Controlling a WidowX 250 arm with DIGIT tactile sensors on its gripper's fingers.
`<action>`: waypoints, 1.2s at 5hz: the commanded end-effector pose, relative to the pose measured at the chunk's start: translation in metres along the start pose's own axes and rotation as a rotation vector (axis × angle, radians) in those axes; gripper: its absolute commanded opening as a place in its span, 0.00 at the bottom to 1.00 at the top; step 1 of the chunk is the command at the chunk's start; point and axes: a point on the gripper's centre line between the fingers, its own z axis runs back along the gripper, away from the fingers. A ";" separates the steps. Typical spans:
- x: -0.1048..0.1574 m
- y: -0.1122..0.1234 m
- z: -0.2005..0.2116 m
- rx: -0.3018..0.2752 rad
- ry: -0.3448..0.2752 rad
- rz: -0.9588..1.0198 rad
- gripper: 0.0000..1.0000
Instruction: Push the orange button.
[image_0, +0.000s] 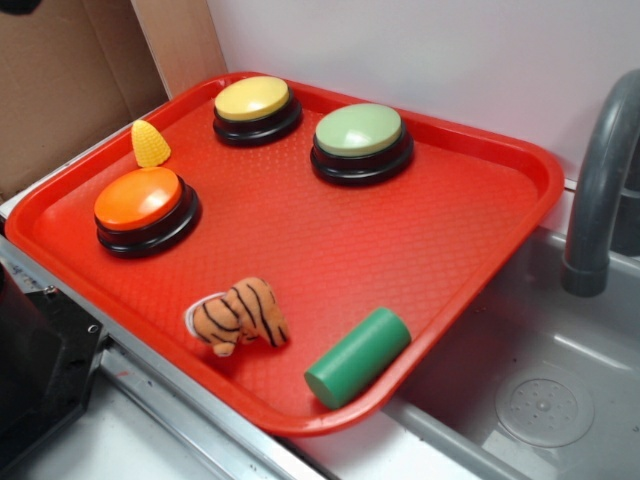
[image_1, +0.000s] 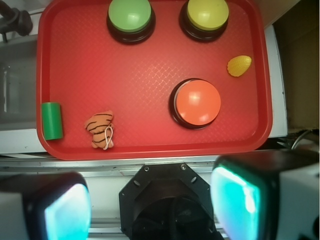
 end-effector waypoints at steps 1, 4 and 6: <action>0.000 0.000 0.000 0.000 0.000 0.000 1.00; 0.037 0.086 -0.128 0.145 0.090 -0.099 1.00; 0.067 0.079 -0.183 0.163 0.015 -0.121 1.00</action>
